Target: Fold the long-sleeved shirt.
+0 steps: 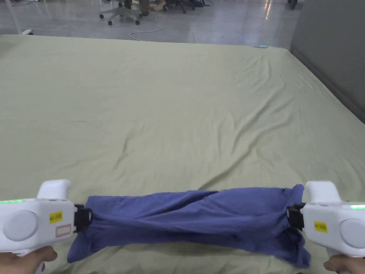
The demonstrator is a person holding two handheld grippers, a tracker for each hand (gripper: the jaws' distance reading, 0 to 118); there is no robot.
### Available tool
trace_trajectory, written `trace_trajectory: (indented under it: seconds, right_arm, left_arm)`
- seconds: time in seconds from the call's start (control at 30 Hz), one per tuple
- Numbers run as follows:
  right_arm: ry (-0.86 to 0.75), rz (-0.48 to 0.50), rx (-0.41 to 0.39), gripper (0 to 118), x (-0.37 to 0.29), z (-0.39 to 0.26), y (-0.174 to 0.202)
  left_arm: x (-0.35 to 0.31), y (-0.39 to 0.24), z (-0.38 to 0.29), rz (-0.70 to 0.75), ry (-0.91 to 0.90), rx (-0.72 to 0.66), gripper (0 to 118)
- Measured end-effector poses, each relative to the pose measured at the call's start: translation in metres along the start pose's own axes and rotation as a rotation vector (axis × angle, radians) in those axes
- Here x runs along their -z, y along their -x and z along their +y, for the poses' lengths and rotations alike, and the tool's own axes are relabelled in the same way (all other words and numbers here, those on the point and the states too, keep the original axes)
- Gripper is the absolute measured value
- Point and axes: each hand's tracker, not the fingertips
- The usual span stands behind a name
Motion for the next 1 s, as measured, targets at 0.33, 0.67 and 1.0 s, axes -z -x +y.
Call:
trace_trajectory:
  seconds: [0.33,0.67,1.0]
  right_arm:
    - [0.035,-0.087,0.031,90,0.006,-0.016,-0.003]
    - [-0.218,0.000,0.044,0,-0.057,0.013,0.032]
    - [-0.214,0.073,0.040,0,-0.065,0.014,0.048]
  left_arm:
    - [0.023,0.005,-0.019,0.068,-0.006,0.037,118]
    - [-0.043,-0.022,0.001,0.056,-0.213,0.137,0]
    - [0.008,0.087,0.014,-0.459,-0.089,-0.378,118]
